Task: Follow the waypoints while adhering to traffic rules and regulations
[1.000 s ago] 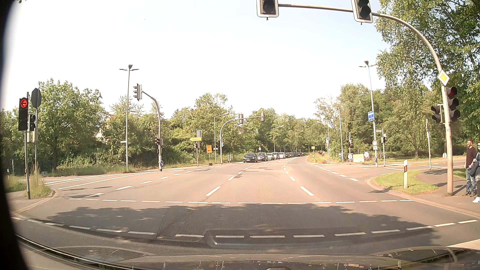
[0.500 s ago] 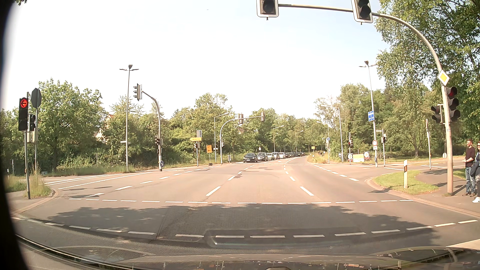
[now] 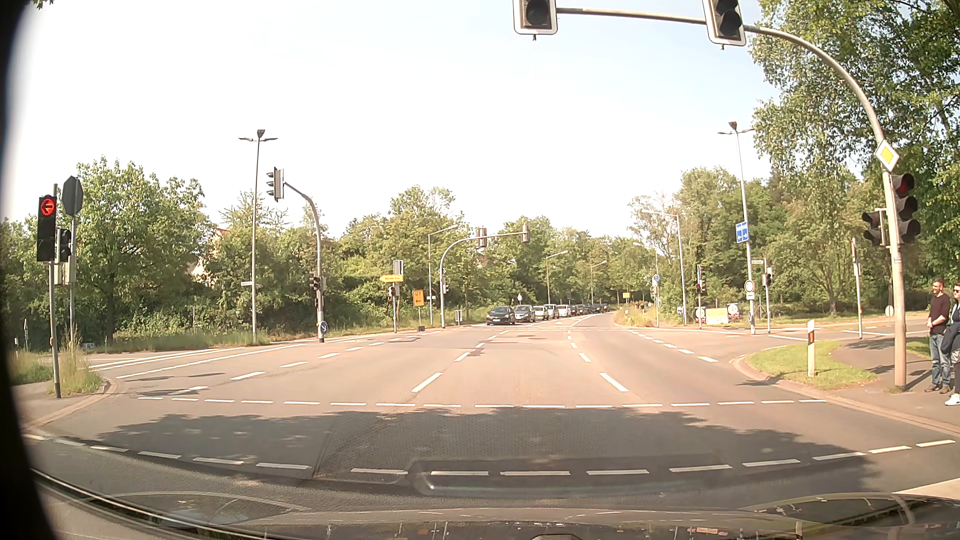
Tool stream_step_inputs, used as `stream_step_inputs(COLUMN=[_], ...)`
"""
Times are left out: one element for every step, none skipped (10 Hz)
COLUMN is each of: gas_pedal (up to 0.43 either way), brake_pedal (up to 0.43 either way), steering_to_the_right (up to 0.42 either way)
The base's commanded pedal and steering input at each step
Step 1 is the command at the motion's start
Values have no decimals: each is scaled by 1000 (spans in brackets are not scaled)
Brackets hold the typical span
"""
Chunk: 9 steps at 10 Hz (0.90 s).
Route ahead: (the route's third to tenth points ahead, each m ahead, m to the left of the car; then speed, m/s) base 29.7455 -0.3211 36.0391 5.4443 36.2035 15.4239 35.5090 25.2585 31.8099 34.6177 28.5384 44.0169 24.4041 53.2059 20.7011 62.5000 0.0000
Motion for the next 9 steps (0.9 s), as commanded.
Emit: stream_step_inputs(gas_pedal=[0,0,0,0,0,0,0,0,0], brake_pedal=[226,226,226,226,226,226,226,226,226], steering_to_the_right=[-3,-3,-3,-3,-3,-3,-3,-3,-3])
